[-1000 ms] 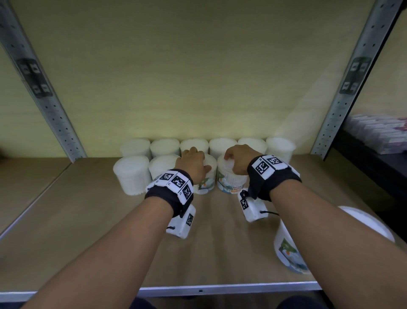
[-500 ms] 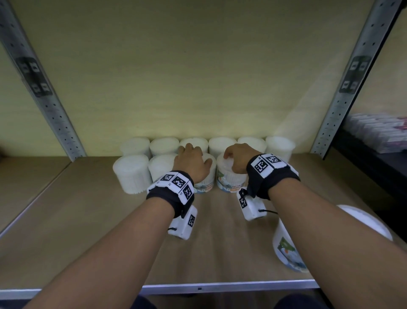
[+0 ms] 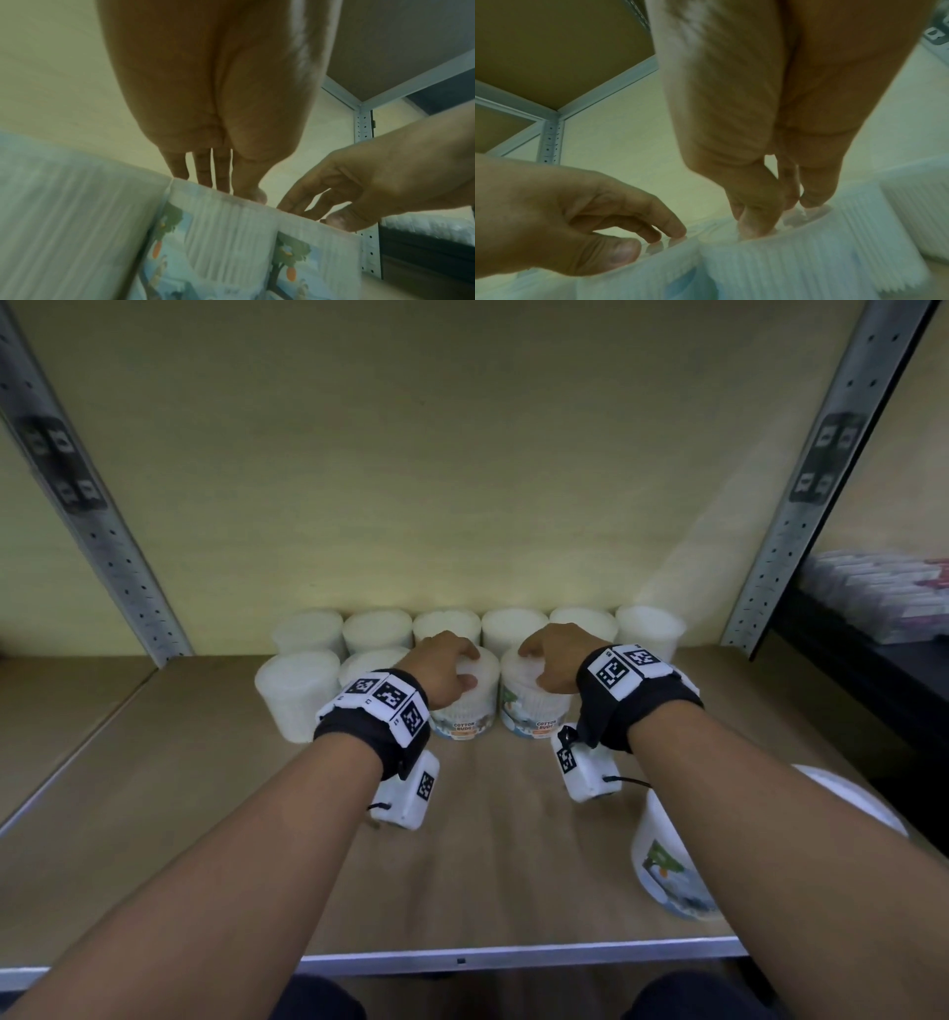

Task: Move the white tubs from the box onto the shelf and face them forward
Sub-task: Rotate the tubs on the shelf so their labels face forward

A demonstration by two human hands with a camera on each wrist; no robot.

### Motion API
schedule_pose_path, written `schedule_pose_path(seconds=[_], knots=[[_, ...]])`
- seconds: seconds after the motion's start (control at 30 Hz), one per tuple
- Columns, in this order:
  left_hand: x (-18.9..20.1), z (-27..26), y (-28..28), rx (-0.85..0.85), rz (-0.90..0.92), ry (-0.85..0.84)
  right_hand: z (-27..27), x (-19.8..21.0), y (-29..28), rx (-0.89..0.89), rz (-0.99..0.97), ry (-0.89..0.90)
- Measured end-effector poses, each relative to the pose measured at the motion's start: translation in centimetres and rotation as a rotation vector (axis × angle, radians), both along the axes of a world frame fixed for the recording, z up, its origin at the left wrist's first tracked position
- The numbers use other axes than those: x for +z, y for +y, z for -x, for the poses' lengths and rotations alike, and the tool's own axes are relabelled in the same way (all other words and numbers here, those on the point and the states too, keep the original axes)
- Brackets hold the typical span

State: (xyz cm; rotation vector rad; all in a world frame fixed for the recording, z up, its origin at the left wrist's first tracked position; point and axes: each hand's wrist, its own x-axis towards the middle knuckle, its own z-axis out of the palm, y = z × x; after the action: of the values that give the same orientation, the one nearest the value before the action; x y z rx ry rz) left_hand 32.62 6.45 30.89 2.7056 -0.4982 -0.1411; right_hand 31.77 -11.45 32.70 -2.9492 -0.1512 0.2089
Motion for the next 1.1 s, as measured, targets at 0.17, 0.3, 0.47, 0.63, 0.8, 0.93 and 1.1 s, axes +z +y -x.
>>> schedule_pose_path(seconds=[0.17,0.3,0.47,0.63,0.8,0.93,1.1], knots=[[0.0,0.2,0.0,0.004,0.014,-0.013,0.1,0.1,0.2,-0.008,0.020,0.009],[0.2,0.5,-0.1,0.010,-0.002,-0.015,0.7,0.5,0.5,-0.014,0.046,0.020],[0.7,2.3,0.1,-0.002,-0.013,-0.003,2.8,1.0,1.6,0.000,0.158,0.026],[0.8,5.7,0.7,-0.005,0.002,-0.012,5.8,1.7,2.5,0.014,0.205,0.046],[0.9,9.2,1.3,-0.031,-0.027,-0.011,9.3,1.9,2.7,0.039,0.222,0.057],[1.0,11.9,1.6,-0.057,-0.046,-0.008,12.1,2.2,2.6,0.060,0.234,0.066],[0.9,14.8,1.7,-0.079,-0.054,-0.011,15.0,2.3,2.2,0.051,0.206,0.052]])
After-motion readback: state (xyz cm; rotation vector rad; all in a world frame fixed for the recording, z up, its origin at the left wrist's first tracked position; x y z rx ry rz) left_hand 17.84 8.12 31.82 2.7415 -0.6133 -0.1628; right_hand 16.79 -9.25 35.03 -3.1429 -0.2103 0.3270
